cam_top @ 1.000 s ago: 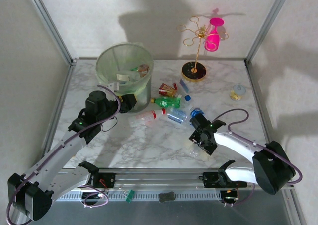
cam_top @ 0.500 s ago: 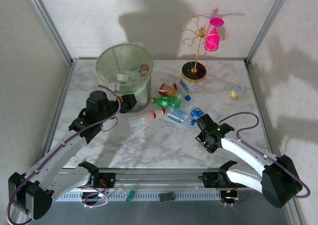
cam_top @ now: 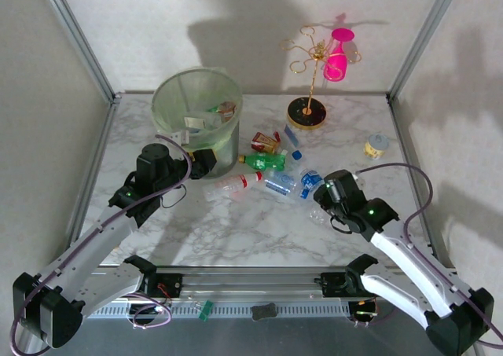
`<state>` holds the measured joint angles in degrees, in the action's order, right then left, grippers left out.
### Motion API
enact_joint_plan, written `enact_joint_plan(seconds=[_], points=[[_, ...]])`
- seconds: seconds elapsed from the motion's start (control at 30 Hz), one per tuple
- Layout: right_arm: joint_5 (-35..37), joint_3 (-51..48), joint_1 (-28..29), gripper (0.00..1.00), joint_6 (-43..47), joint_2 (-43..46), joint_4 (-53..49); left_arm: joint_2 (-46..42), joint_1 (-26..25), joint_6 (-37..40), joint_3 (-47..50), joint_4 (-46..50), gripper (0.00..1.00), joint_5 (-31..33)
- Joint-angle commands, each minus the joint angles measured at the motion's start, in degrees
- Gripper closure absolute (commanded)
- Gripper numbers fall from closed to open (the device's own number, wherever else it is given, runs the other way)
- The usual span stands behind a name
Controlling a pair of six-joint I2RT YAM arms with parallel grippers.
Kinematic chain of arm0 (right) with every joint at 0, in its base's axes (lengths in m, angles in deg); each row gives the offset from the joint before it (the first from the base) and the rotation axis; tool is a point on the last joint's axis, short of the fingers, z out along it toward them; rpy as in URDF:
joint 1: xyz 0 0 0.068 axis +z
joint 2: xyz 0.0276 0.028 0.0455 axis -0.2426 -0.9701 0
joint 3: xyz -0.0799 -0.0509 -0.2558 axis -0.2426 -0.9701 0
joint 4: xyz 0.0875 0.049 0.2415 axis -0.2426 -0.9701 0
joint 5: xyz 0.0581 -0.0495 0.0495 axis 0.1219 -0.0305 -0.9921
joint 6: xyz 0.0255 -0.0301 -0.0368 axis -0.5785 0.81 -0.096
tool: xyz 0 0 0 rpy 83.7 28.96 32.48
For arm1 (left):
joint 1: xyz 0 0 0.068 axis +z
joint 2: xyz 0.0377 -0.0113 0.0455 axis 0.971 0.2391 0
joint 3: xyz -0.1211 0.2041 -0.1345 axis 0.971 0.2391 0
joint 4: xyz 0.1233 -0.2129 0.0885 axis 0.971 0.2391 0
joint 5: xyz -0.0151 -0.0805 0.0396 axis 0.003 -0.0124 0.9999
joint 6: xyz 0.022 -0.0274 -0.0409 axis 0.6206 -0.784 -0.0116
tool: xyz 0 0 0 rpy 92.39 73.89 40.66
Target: Put the plastic bottles in the bin
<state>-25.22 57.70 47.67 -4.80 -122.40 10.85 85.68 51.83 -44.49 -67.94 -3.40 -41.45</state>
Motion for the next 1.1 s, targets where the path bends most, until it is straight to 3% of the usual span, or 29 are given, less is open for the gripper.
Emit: enact_joint_plan(seconds=[0.0, 0.13, 0.27, 0.47, 0.6, 0.87, 1.07], points=[[0.59, 4.14, -0.23, 0.63, 8.87, 1.73, 5.40, -1.80, -1.14, -0.90, -1.95, 0.50, 0.40, -0.42], [-4.15, 7.19, -0.05, 0.64, 15.35, 0.60, 11.27, -2.48, -2.19, -1.53, -3.66, 1.17, 0.40, -0.01], [-15.52, 8.26, 2.32, 0.63, 20.15, -2.09, 22.69, -2.19, -3.51, -1.81, -6.17, 1.81, 0.40, 0.18], [-16.65, 13.84, 14.87, 0.60, 31.51, -6.34, 30.90, -1.94, -3.79, -1.36, -12.89, 4.78, 0.39, -0.55], [-19.77, 12.97, 17.64, 0.59, 35.45, -4.77, 37.77, -1.14, -3.79, -2.61, -16.65, 4.48, 0.38, -4.67], [-20.97, 15.48, 18.68, 0.62, 40.37, -7.65, 37.07, -2.58, -6.46, -1.46, -18.36, -4.70, 0.27, -21.36], [-25.30, 17.15, 18.70, 0.63, 42.11, -11.70, 37.82, 1.81, -9.10, 2.76, -21.34, 0.08, 0.26, -22.09]])
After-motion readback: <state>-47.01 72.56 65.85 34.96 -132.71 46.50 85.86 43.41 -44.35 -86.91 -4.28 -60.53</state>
